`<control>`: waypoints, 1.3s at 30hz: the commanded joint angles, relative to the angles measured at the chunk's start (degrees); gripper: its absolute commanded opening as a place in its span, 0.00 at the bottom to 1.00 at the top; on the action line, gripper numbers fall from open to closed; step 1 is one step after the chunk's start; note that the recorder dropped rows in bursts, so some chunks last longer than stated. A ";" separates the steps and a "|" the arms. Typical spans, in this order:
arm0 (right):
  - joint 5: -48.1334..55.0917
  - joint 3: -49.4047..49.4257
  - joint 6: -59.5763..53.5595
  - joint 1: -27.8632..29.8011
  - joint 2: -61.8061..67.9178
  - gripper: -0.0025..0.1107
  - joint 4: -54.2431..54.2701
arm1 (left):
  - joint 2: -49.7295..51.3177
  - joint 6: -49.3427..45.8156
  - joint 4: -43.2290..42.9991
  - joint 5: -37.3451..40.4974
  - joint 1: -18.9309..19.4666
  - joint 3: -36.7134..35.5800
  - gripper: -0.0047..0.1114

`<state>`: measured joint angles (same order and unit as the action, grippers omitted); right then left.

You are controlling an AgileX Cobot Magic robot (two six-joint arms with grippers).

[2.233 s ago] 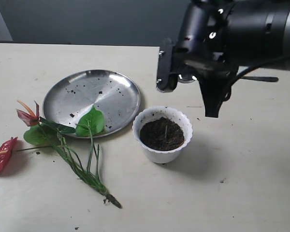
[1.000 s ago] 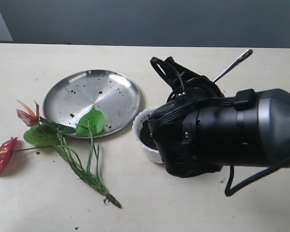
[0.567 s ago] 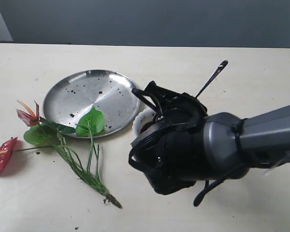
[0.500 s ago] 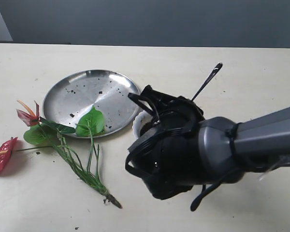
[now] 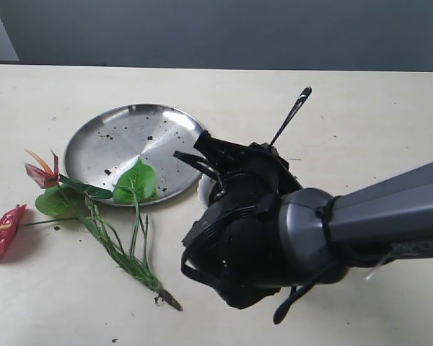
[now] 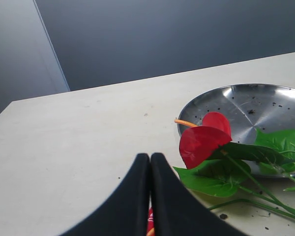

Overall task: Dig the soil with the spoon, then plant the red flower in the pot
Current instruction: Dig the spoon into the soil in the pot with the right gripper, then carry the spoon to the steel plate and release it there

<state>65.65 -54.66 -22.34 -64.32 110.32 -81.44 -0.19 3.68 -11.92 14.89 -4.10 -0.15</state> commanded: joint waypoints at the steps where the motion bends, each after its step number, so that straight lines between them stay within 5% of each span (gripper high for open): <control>1: 1.01 -1.42 0.54 1.84 -2.05 0.02 -0.07 | 0.19 0.21 0.29 -0.39 -0.13 0.15 0.05; 29: -1.92 -2.33 -2.04 -0.12 0.13 0.02 4.20 | 0.19 0.21 0.29 -0.39 -0.13 0.15 0.05; 39: 0.00 -4.08 1.15 6.11 -6.24 0.02 4.09 | 0.19 0.21 0.29 -0.39 -0.13 0.15 0.05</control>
<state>64.06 -58.46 -22.14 -60.78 106.68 -77.60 -0.19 3.68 -11.92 14.89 -4.10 -0.15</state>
